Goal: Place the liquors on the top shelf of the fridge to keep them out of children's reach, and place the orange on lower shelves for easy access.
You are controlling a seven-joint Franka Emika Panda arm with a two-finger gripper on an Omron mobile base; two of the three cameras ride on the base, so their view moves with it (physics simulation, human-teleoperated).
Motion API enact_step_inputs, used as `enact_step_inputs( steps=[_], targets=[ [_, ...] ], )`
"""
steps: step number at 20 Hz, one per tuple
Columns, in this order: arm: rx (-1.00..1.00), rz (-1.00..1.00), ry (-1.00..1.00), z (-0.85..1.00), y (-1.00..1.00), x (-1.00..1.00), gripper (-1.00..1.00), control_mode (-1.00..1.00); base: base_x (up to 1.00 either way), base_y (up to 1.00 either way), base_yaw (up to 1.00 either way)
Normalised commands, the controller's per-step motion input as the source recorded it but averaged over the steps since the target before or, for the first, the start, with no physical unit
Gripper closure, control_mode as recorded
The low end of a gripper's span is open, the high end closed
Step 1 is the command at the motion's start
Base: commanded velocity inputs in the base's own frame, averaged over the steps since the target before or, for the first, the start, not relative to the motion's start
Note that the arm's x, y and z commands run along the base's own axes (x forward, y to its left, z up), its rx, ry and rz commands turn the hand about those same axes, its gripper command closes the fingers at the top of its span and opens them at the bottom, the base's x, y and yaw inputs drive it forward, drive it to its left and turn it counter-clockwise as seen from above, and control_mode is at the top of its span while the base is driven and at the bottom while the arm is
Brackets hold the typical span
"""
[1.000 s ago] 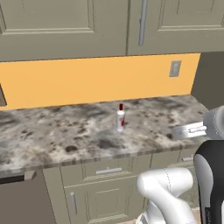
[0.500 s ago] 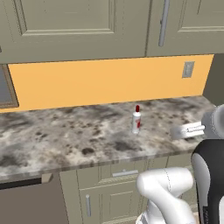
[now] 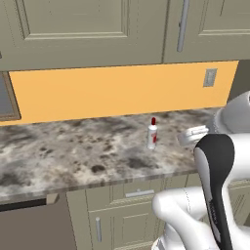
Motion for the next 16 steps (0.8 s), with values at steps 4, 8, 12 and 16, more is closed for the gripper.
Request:
enact_step_inputs(
  steps=[4,8,12,16],
  targets=[
    [0.0,0.0,0.01,-0.5,-0.1,0.54,-1.0,-1.0,0.0,0.0,0.0],
    [0.01,0.0,0.0,-0.37,-0.16,0.54,-1.0,-1.0,0.0,0.0,0.0],
    [0.05,0.0,0.0,-0.18,-0.21,0.47,-1.0,-1.0,0.0,0.0,0.0],
    [0.04,0.01,0.0,-0.24,-0.07,0.47,-1.0,-1.0,0.0,0.0,0.0]
  ],
)
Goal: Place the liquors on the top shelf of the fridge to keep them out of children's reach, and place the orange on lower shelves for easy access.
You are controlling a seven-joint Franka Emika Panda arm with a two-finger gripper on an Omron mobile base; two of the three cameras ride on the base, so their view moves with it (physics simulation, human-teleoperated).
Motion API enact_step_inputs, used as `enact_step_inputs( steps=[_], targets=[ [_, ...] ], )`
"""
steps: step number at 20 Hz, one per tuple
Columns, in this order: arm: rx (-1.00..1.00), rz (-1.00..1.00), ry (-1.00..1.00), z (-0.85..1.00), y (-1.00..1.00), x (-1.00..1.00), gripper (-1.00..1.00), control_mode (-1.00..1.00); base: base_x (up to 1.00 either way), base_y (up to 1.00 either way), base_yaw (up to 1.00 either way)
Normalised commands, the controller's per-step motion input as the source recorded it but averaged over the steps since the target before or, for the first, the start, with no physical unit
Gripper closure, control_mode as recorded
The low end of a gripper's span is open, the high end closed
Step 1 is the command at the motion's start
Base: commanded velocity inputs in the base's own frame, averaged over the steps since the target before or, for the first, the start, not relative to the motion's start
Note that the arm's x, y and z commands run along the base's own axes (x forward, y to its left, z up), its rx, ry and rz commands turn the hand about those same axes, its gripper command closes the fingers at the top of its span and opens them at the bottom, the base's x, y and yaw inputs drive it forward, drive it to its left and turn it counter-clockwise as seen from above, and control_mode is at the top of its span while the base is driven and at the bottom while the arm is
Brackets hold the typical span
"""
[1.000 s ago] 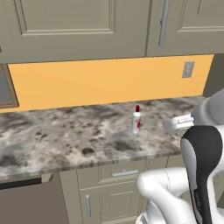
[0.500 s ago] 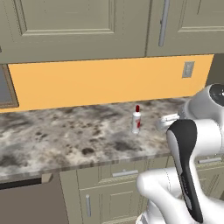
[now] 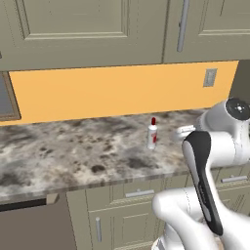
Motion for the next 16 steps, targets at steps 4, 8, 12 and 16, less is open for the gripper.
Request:
enact_step_inputs(
  steps=[4,8,12,16],
  targets=[
    [0.02,0.0,0.0,-0.31,0.0,0.5,-1.0,-1.0,0.0,0.0,0.0],
    [0.04,0.0,0.0,-0.21,0.0,0.46,-1.0,-1.0,0.0,0.0,0.0],
    [0.07,0.0,0.0,-0.1,0.0,0.43,-1.0,-1.0,0.0,0.0,0.0],
    [0.05,0.0,0.0,-0.12,0.0,0.34,-1.0,-1.0,0.0,0.0,0.0]
  ],
)
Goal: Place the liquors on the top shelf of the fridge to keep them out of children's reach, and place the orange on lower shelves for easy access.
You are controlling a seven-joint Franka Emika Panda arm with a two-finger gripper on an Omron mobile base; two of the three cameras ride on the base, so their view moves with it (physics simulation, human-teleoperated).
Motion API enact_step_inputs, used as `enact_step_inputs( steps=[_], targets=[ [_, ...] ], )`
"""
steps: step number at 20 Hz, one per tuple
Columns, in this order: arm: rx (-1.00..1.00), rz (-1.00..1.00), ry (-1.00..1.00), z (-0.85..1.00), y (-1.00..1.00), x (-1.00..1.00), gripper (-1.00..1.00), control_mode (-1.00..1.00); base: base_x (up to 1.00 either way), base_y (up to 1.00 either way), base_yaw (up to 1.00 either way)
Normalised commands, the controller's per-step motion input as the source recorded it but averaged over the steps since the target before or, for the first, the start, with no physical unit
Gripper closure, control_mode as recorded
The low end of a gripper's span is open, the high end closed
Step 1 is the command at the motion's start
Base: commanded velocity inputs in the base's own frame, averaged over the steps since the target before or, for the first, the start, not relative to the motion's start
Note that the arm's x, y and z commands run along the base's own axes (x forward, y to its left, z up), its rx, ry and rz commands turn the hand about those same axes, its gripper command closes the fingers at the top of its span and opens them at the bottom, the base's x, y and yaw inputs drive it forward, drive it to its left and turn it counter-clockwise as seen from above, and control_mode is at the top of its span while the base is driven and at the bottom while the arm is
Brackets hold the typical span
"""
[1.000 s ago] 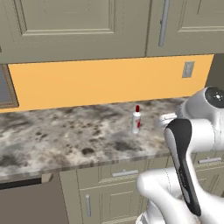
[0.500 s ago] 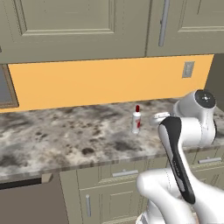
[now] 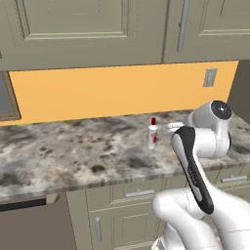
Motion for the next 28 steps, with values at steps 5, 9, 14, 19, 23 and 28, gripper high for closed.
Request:
enact_step_inputs(
  steps=[5,9,14,19,23,28],
  targets=[
    [0.02,0.0,0.0,-0.26,0.0,0.31,-1.0,-1.0,0.0,0.0,0.0],
    [0.0,0.0,0.0,-0.31,0.0,0.25,-1.0,-1.0,0.0,0.0,0.0],
    [0.01,0.0,0.0,-0.26,0.0,0.23,-1.0,-1.0,0.0,0.0,0.0],
    [0.02,0.0,0.0,-0.13,0.0,0.25,-1.0,-1.0,0.0,0.0,0.0],
    [0.03,0.0,0.0,0.0,0.0,0.27,-1.0,-1.0,0.0,0.0,0.0],
    [0.03,0.0,0.0,-0.05,0.0,0.26,-1.0,-1.0,0.0,0.0,0.0]
  ],
)
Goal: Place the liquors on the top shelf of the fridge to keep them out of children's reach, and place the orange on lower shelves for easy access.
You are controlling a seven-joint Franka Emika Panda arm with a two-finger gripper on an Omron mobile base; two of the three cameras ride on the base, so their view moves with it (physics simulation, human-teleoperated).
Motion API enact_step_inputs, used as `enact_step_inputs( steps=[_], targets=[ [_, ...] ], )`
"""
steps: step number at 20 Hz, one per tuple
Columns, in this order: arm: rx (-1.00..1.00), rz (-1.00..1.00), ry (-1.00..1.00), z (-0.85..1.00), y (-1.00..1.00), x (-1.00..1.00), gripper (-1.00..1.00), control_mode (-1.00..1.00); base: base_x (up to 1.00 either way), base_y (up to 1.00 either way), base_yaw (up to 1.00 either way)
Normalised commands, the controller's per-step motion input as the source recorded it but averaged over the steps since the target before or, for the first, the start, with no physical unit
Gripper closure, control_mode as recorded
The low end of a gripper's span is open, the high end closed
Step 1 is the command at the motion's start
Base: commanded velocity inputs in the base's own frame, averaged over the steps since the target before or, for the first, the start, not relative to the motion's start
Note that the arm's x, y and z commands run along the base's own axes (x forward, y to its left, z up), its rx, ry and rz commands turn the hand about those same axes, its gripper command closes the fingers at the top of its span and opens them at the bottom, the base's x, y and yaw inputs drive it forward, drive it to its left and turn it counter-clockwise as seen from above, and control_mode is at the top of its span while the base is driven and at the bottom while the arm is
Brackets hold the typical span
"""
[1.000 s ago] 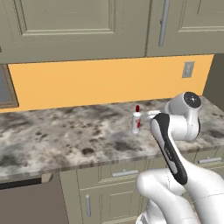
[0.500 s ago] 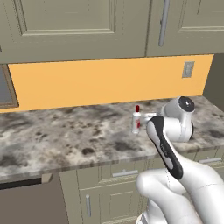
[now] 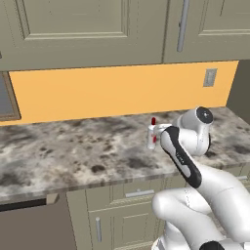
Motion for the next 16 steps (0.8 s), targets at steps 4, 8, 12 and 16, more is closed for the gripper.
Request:
enact_step_inputs(
  steps=[4,8,12,16],
  targets=[
    [0.02,0.01,0.0,-0.12,0.0,0.25,-1.0,-1.0,0.0,0.0,0.0],
    [0.01,0.01,0.0,-0.15,0.0,0.29,-1.0,-1.0,0.0,0.0,0.0],
    [0.0,0.01,0.0,-0.18,0.0,0.32,-1.0,-1.0,0.0,0.0,0.0],
    [0.0,0.01,0.0,-0.18,0.0,0.31,-1.0,-1.0,0.0,0.0,0.0]
  ],
)
